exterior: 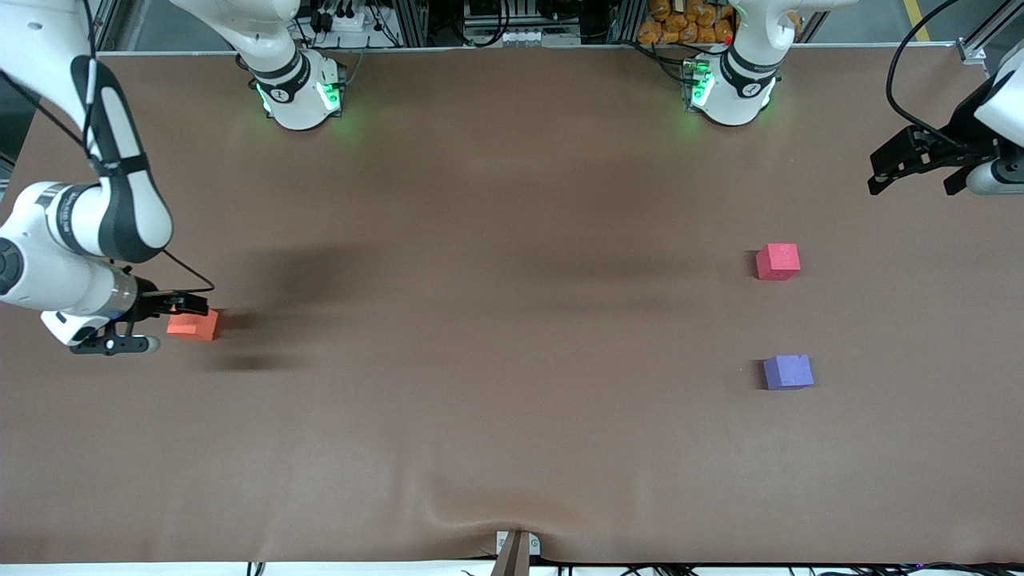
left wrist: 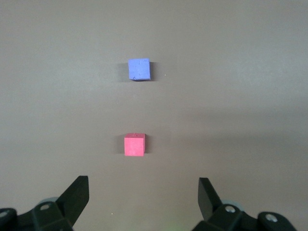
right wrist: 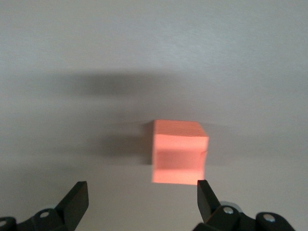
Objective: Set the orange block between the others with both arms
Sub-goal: 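Lower the right gripper around the orange cube and close it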
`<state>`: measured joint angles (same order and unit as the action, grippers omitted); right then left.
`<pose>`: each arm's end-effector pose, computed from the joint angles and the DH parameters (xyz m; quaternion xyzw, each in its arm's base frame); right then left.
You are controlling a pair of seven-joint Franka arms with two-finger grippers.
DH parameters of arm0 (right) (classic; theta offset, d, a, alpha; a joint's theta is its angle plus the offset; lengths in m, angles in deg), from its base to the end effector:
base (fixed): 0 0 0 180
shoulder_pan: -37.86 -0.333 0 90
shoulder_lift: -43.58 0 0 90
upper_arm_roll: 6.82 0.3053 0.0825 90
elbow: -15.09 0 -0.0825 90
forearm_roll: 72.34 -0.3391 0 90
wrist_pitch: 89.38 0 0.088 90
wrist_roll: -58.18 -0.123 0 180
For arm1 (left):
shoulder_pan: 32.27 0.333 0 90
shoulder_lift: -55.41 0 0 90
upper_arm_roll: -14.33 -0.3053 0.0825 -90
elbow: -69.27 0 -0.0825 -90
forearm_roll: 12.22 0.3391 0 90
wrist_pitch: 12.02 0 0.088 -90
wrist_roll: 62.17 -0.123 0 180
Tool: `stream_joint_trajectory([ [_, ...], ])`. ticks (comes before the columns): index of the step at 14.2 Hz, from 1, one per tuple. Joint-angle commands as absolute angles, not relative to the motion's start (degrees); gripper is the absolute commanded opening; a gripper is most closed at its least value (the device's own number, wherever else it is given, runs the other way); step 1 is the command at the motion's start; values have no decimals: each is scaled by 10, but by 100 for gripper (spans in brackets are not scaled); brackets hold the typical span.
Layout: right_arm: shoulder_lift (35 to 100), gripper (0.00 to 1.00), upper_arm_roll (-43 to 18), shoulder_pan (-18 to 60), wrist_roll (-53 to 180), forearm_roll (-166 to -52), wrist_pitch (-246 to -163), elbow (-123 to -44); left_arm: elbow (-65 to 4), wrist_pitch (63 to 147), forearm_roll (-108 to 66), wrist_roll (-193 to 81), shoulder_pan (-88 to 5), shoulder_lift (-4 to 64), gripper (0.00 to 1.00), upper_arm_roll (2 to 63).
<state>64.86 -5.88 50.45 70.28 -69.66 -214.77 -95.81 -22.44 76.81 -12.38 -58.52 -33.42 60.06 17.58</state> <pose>0.5550 -0.1172 0.2885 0.9980 0.0182 -0.0610 0.0027 0.4821 -0.0387 0.6235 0.9999 -0.0065 0.0154 0.0002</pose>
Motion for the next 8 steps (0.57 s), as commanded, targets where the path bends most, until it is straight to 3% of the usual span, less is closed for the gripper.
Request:
stream_joint_trajectory([
  [1, 655, 100, -51, 532, 738, -689, -2215, -993, -221, 770, -118, -597, -329, 602, 100, 178],
  [5, 689, 100, -52, 534, 739, -689, -2289, -1006, -221, 782, -119, -597, -329, 600, 100, 178],
  [8, 708, 100, -51, 548, 741, -689, -2295, -1008, -221, 790, -118, -598, -331, 592, 100, 180],
])
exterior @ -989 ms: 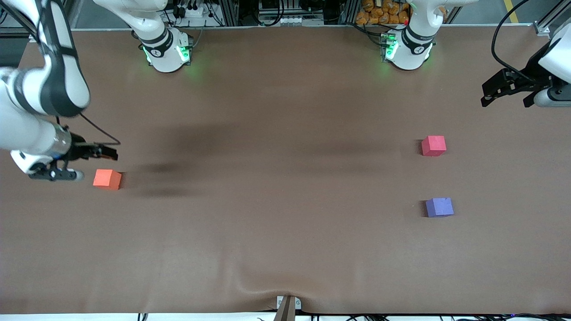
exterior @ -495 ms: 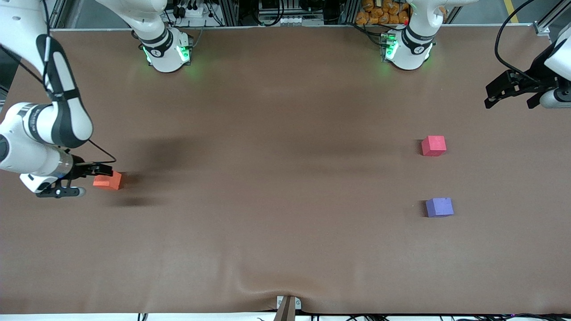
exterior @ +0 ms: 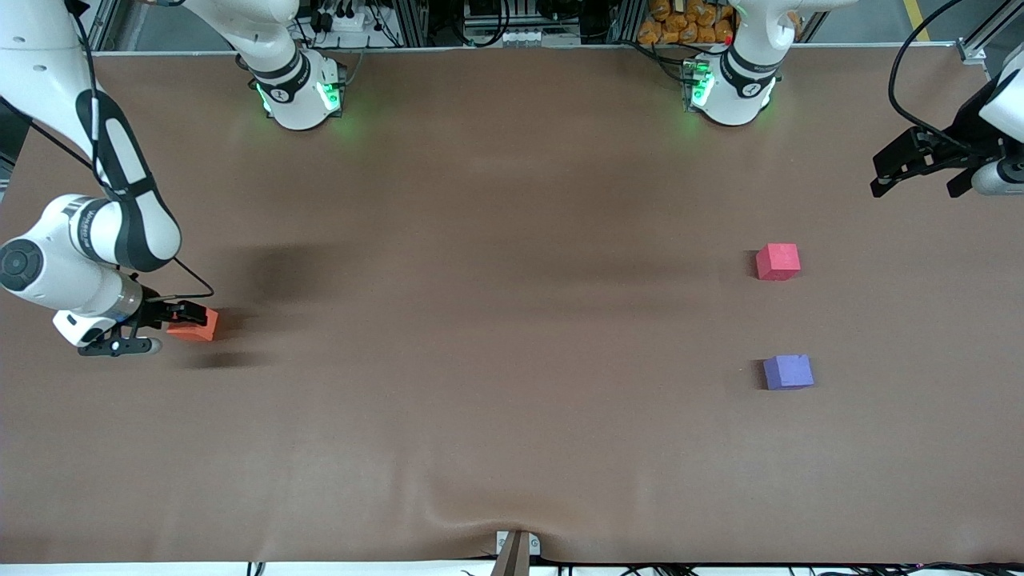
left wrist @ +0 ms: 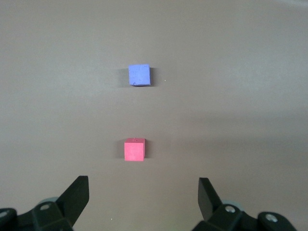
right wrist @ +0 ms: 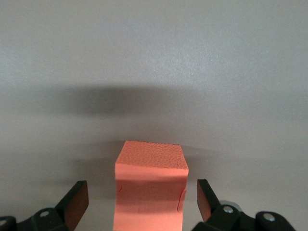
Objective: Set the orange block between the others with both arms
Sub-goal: 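Lower the right gripper around the orange cube and close it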
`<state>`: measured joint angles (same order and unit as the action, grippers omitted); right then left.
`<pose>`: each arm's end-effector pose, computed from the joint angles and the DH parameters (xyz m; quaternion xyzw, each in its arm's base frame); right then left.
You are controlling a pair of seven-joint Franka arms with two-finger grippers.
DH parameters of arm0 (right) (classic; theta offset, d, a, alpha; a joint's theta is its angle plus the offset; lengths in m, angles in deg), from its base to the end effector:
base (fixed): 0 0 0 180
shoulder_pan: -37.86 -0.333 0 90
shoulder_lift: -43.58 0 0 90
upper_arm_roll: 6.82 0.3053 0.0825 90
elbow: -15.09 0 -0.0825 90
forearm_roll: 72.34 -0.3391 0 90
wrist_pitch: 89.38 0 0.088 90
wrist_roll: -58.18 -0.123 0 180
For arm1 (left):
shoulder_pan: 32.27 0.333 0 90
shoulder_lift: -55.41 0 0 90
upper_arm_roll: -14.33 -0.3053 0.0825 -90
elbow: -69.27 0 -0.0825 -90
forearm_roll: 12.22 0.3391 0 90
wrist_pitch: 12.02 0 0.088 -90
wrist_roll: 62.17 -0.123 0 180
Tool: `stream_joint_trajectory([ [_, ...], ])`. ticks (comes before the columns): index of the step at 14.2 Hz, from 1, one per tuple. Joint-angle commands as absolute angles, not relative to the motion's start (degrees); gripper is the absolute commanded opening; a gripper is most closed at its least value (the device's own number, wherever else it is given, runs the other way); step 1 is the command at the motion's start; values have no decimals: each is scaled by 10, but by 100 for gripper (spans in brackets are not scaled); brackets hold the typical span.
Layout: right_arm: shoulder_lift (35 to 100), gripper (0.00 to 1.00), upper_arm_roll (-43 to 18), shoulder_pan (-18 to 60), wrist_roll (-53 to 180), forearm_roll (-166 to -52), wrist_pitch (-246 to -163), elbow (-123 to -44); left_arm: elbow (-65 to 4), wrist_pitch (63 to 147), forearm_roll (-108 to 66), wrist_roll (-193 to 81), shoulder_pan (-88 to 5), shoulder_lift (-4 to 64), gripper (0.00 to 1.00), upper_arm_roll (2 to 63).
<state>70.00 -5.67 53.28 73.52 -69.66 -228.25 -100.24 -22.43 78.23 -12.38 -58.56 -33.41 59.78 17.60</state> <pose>0.5485 -0.1405 0.2273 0.9993 0.0264 -0.0269 0.0037 0.4865 -0.0390 0.6235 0.9997 -0.0070 0.0254 0.0010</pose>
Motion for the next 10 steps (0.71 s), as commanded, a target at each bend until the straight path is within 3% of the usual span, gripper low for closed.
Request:
stream_joint_trajectory([
  [1, 715, 100, -51, 548, 741, -689, -2296, -1007, -222, 790, -118, -597, -331, 592, 100, 179],
  [4, 731, 100, -51, 551, 740, -689, -2305, -1007, -221, 790, -118, -597, -330, 590, 100, 179],
  [6, 735, 27, -51, 551, 740, -689, -2324, -1005, -221, 790, -118, -597, -331, 588, 100, 180],
  [7, 734, 14, -51, 548, 740, -689, -2323, -1003, -220, 791, -118, -597, -331, 587, 100, 180],
  [10, 713, 12, -49, 527, 743, -689, -2299, -1003, -219, 811, -119, -597, -331, 581, 100, 180],
])
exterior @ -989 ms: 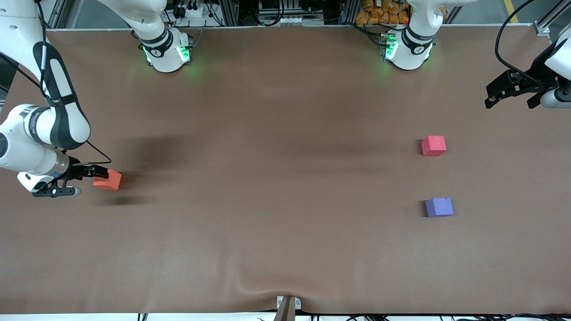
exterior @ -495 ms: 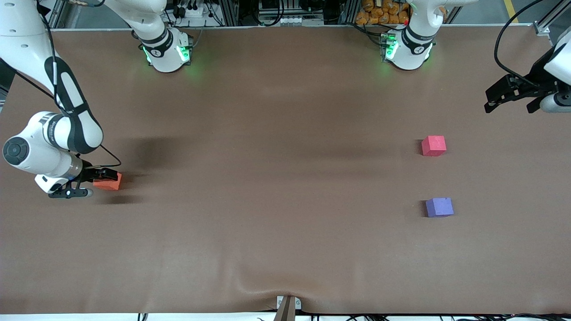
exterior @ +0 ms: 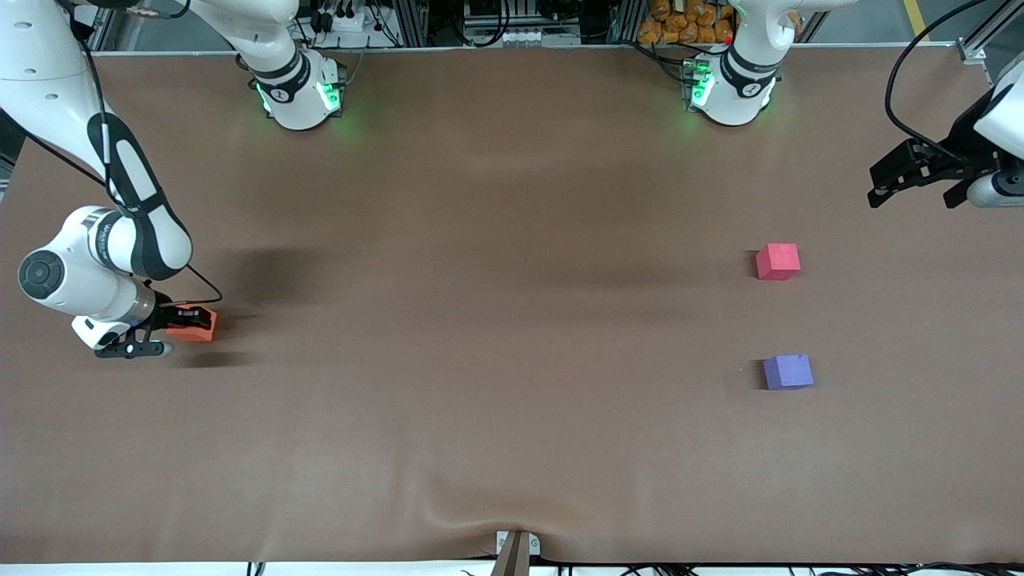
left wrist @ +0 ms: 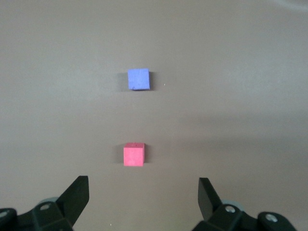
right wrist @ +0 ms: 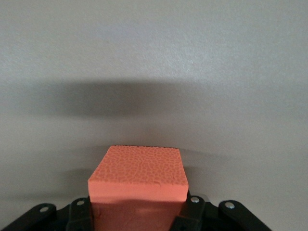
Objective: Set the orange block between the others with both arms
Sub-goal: 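Lower the right gripper around the orange cube and close it, then carry the orange cube toward mid-table while the left gripper reaches over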
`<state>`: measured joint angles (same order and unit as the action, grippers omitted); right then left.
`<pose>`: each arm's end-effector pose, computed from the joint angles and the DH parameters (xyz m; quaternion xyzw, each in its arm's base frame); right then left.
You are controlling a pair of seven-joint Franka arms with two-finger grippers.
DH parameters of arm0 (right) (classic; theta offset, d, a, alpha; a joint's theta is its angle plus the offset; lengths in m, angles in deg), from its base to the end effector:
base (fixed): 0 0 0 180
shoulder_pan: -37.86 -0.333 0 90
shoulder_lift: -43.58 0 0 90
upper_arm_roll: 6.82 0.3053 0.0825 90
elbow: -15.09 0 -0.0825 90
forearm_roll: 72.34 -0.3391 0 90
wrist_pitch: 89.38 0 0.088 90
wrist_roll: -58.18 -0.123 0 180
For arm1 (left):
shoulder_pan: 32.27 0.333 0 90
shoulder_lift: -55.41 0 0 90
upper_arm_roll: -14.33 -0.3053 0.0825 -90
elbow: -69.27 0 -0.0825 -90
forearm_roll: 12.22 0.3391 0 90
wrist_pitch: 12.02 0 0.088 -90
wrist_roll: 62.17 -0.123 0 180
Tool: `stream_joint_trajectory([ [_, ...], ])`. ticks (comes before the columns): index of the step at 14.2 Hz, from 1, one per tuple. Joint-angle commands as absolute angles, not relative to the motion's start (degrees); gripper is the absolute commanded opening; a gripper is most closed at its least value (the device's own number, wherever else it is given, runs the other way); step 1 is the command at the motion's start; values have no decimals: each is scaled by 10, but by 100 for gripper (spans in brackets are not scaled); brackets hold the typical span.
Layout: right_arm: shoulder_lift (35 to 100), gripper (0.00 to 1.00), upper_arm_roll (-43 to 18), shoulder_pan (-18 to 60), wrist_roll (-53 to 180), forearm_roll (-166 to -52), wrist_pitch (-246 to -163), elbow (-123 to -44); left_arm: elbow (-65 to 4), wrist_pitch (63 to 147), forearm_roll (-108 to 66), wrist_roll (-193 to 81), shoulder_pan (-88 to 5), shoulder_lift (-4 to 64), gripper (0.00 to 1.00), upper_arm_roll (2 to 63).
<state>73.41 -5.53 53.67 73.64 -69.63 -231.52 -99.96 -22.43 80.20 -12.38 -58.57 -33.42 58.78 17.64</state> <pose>0.5498 -0.1429 0.1999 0.9993 0.0259 -0.0251 0.0020 0.4955 -0.0399 0.6182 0.9994 -0.0075 0.0338 0.0021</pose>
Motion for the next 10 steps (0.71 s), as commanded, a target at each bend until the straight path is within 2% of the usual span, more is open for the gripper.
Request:
stream_joint_trajectory([
  [1, 700, 12, -49, 512, 745, -689, -2275, -1002, -219, 811, -120, -597, -336, 581, 100, 180],
  [3, 670, 13, -30, 495, 749, -694, -2225, -998, -219, 811, -120, -597, -338, 576, 100, 182],
  [5, 659, 13, 23, 493, 746, -700, -2183, -981, -220, 807, -120, -597, -339, 576, 100, 185],
  [8, 664, 13, 95, 484, 740, -752, -2151, -951, -221, 805, -120, -596, -340, 574, 100, 195],
  [10, 687, 14, 97, 433, 723, -778, -2152, -915, -220, 805, -119, -596, -340, 566, 100, 196],
])
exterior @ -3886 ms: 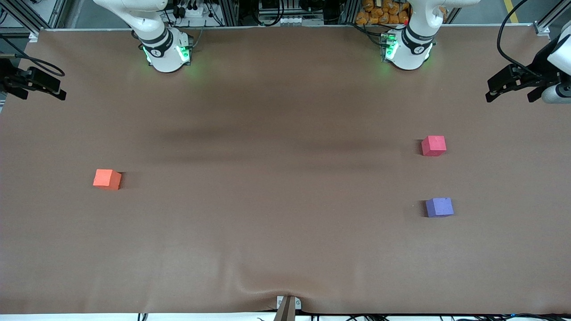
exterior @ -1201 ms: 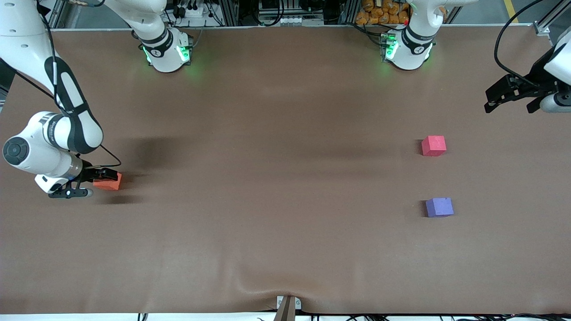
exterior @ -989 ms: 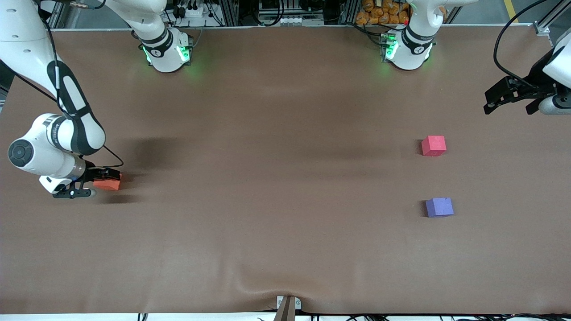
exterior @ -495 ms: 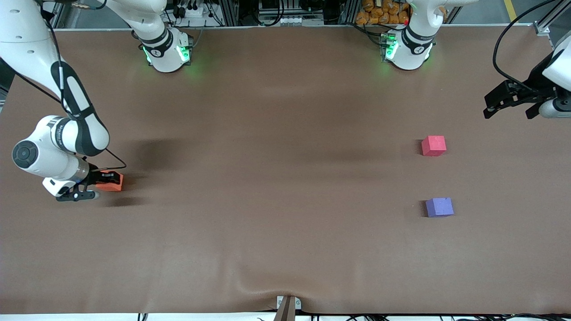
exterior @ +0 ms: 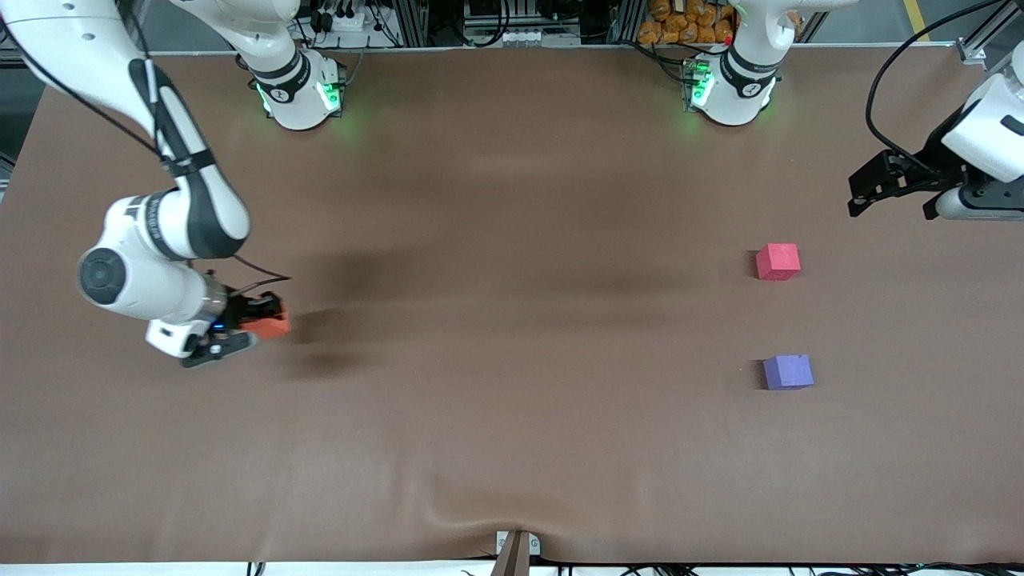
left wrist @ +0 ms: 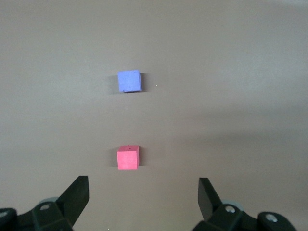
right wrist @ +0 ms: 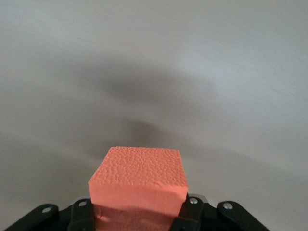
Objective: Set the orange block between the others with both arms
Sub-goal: 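Carry the orange cube toward mid-table while the left gripper reaches over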
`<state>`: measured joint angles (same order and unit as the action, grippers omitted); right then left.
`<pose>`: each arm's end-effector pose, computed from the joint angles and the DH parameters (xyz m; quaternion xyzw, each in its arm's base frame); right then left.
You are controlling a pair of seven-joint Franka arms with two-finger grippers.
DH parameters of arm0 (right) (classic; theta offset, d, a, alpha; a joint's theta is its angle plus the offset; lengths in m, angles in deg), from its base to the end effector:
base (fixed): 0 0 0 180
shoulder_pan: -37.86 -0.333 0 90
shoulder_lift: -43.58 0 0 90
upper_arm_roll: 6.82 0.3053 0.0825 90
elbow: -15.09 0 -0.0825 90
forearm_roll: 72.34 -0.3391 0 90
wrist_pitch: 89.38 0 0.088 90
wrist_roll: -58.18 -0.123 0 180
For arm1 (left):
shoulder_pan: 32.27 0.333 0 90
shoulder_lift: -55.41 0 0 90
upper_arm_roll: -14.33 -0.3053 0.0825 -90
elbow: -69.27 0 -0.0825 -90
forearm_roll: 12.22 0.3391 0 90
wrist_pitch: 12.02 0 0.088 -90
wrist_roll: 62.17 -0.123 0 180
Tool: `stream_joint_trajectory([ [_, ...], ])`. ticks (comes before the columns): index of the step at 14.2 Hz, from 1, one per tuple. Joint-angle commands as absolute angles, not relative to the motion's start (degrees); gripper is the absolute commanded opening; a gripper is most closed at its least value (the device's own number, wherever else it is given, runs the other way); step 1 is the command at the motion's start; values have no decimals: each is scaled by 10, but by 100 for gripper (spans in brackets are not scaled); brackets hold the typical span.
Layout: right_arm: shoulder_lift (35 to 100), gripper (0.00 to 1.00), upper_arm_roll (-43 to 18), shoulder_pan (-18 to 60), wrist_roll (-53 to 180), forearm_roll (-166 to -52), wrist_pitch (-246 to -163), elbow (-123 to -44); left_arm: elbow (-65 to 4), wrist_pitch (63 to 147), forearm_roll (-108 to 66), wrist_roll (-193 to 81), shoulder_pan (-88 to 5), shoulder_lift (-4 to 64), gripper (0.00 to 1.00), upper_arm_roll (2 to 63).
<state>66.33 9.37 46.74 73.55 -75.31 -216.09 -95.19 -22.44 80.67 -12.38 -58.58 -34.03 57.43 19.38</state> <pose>0.5690 0.0682 0.2883 -0.9811 -0.1720 0.0427 0.0776 0.5010 -0.0610 0.6071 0.9993 -0.0281 0.0260 0.0022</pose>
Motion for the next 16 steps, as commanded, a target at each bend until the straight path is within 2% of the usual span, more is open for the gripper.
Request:
stream_joint_trajectory([
  [1, 705, 14, 96, 408, 697, -780, -2152, -894, -219, 806, -120, -596, -340, 563, 100, 196],
  [5, 759, 19, 96, 302, 550, -774, -2163, -834, -220, 805, -126, -591, -343, 563, 100, 196],
  [9, 806, 19, 91, 217, 423, -764, -2164, -775, -220, 804, -125, -592, -355, 565, 100, 199],
  [11, 825, 19, 90, 190, 380, -754, -2164, -746, -221, 773, -117, -565, -356, 573, 100, 239],
  [16, 885, 22, 80, 121, 238, -669, -2162, -684, -206, 761, -117, -557, -360, 574, 100, 264],
])
